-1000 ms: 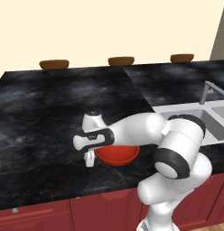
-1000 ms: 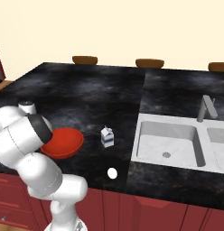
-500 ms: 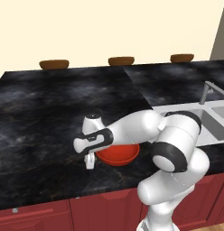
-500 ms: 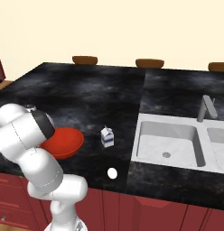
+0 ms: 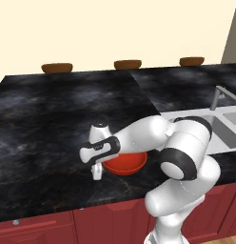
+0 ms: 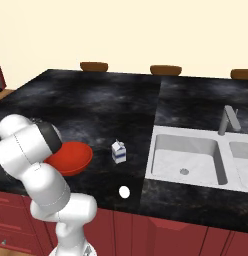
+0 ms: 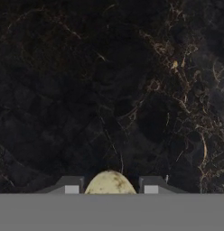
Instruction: Gather the eggs and milk located in the vicinity of the sink area and place them right next to the bowl.
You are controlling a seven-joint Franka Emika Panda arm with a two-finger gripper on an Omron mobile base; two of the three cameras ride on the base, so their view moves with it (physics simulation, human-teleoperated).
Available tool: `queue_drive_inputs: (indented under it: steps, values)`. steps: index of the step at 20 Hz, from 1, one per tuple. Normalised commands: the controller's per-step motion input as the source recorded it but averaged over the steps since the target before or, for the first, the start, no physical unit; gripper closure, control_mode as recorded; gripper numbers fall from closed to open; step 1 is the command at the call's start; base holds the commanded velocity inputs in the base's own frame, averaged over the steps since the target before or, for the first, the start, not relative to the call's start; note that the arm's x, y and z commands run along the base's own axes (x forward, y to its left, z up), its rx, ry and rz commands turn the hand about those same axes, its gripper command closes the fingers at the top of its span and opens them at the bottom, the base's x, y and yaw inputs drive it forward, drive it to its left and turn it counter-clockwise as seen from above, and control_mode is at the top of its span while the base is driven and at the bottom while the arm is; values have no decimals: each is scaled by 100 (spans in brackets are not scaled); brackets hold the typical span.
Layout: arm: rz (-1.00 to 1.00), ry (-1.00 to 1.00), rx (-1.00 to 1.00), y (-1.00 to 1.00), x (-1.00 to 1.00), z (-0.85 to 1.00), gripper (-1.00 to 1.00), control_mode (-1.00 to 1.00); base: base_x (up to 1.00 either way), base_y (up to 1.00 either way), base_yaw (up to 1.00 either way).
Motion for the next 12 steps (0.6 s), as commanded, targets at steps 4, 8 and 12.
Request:
queue_drive_inputs:
  steps: [4,8,12]
  values:
    - [0,-1,0,-6,7,-15,100,-100,0,0,0]
    - [0,0,0,-2,10,-21,100,-100,0,0,0]
    - [0,0,0,-1,11,-12,100,-100,0,0,0]
